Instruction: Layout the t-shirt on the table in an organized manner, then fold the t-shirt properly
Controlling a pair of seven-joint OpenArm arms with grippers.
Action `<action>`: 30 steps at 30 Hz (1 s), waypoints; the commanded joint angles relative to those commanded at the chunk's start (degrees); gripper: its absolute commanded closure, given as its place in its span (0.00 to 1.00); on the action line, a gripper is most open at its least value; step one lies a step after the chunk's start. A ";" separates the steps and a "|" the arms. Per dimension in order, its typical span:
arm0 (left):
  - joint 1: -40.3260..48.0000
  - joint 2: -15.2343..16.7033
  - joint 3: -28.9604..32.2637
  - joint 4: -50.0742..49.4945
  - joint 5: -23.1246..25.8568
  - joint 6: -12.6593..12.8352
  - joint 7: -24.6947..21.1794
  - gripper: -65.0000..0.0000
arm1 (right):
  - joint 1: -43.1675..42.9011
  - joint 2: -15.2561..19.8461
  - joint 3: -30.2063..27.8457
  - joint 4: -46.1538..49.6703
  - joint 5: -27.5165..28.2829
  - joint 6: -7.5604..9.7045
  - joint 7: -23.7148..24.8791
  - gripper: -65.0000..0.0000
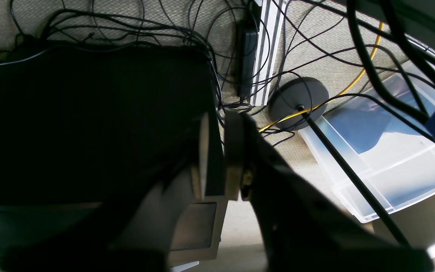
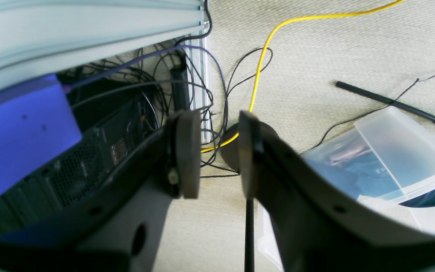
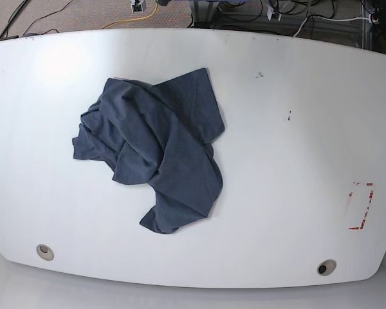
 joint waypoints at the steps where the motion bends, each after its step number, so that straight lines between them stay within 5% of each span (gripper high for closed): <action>1: 0.01 -0.02 0.02 0.06 0.06 0.07 -0.03 0.88 | -0.03 0.02 0.02 0.04 0.03 -0.02 0.00 0.74; 26: 3.56 -0.77 -0.07 3.17 0.17 0.30 -0.55 0.87 | -2.20 0.47 2.03 -0.02 -0.03 1.13 2.12 0.75; 27: 4.10 -0.85 -0.07 3.81 0.18 0.29 -0.52 0.87 | -2.49 0.50 2.07 0.09 -0.05 1.05 2.13 0.75; 28: 1.31 0.07 -0.20 0.74 0.31 0.03 -0.82 0.88 | 0.55 -1.35 -1.03 -0.47 -0.10 -0.97 0.37 0.75; 30: 1.31 0.07 -0.11 0.74 0.31 0.03 -0.82 0.88 | 0.55 -1.35 -1.12 -0.47 -0.10 -0.97 0.37 0.75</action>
